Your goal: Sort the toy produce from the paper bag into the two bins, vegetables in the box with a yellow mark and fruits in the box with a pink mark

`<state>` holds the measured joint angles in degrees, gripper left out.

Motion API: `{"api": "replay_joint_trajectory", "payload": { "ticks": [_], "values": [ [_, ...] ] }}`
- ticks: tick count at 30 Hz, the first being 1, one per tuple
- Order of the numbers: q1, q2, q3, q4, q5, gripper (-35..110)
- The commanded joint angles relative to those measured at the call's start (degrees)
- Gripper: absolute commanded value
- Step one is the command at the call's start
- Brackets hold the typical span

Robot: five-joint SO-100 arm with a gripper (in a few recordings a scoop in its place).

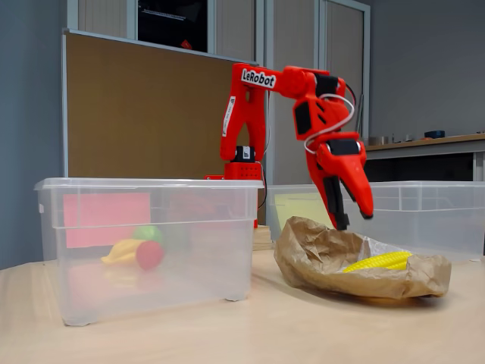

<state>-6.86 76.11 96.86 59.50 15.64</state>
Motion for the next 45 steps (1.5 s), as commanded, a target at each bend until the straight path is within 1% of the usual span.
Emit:
{"api": "replay_joint_trajectory", "payload": {
  "ticks": [1, 8, 17, 23, 26, 31, 38, 42, 45],
  "values": [
    [-1.8, -3.6, -6.2, 0.3, 1.0, 40],
    [-2.6, -13.4, -15.7, 0.6, 0.1, 42],
    [-2.5, -21.5, -23.0, 1.1, -0.4, 41],
    [-1.8, -22.5, -23.9, 1.8, 0.5, 27],
    [-1.8, -22.0, -23.5, 2.5, 1.9, 17],
    [-1.7, -20.2, -23.1, 4.7, 3.4, 11],
    [-1.6, -14.7, -24.8, 12.0, 3.3, 11],
    [-2.5, -8.1, -25.8, 17.1, 3.1, 11],
    [-3.2, -1.3, -25.8, 19.9, 5.1, 11]
  ]
}}
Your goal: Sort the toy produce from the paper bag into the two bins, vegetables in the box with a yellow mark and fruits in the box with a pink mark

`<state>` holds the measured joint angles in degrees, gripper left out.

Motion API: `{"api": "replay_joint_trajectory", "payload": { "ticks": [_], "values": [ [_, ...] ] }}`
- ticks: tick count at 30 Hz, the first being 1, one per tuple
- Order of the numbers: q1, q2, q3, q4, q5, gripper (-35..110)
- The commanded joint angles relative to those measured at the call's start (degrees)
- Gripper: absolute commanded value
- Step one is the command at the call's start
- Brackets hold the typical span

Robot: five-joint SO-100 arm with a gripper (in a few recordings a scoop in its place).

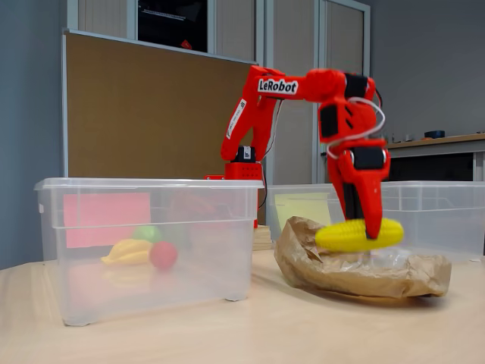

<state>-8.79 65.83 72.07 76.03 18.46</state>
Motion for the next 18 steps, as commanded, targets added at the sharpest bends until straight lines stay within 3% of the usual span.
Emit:
{"api": "replay_joint_trajectory", "payload": {
  "ticks": [1, 8, 18],
  "values": [
    [-1.1, 12.0, 0.2, 4.0, 4.0, 11],
    [-3.8, 34.0, 13.5, 13.0, 25.0, 11],
    [-25.0, 41.6, 12.7, 26.7, 68.5, 10]
  ]
}}
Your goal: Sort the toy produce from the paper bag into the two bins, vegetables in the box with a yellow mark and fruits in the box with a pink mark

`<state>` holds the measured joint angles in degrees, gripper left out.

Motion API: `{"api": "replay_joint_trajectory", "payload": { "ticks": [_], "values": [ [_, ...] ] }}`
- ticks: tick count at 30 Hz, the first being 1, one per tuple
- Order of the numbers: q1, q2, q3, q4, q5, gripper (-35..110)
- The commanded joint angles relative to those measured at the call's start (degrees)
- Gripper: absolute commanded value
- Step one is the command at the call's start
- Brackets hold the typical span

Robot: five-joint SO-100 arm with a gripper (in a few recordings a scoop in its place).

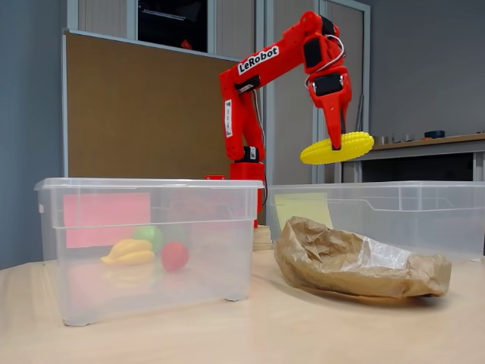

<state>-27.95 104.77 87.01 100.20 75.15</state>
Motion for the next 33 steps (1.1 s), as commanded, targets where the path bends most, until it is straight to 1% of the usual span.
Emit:
{"api": "replay_joint_trajectory", "payload": {
  "ticks": [1, 3, 7, 11, 14, 24, 27, 30, 33],
  "values": [
    [-7.9, 2.5, -2.8, 3.2, 15.4, 10],
    [-12.4, 2.0, -3.0, 3.6, 22.5, 10],
    [-22.9, 1.7, 0.4, 0.8, 38.1, 10],
    [-32.7, 1.1, 7.3, -6.2, 54.4, 10],
    [-37.4, -0.2, 12.7, -13.0, 63.2, 10],
    [-49.6, -3.8, 32.9, -37.9, 81.3, 12],
    [-50.6, -4.9, 37.4, -44.5, 81.9, 13],
    [-51.0, -7.1, 41.0, -51.8, 81.7, 17],
    [-51.1, -9.2, 42.5, -56.6, 81.7, 23]
  ]
}}
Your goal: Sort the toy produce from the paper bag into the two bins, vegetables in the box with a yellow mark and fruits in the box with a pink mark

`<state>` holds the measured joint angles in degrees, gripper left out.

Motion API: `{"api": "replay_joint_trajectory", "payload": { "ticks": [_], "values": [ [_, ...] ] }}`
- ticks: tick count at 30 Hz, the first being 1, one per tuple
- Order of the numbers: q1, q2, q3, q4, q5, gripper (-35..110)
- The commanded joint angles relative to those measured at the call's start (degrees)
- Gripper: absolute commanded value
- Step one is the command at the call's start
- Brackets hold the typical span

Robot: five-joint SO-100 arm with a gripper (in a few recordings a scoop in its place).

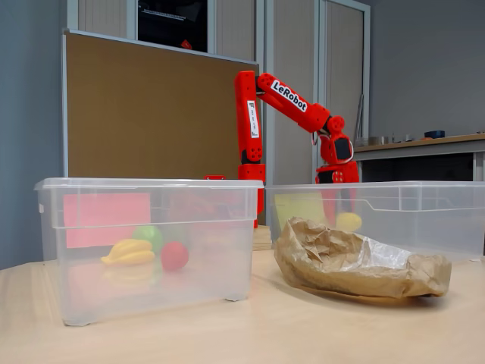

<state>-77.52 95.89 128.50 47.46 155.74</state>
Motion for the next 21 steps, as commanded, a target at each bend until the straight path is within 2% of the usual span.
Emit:
{"api": "replay_joint_trajectory", "payload": {
  "ticks": [1, 6, 12, 16, 20, 21],
  "values": [
    [-1.6, -0.8, 1.1, -4.4, 1.1, 26],
    [-0.9, -1.4, -0.9, -1.8, -0.8, 33],
    [2.2, -0.9, -11.2, 13.4, -8.6, 35],
    [6.2, -0.4, -21.6, 25.0, -18.5, 26],
    [11.8, -0.7, -29.9, 32.0, -32.3, 2],
    [13.1, -0.7, -31.0, 33.0, -35.9, 0]
  ]
}}
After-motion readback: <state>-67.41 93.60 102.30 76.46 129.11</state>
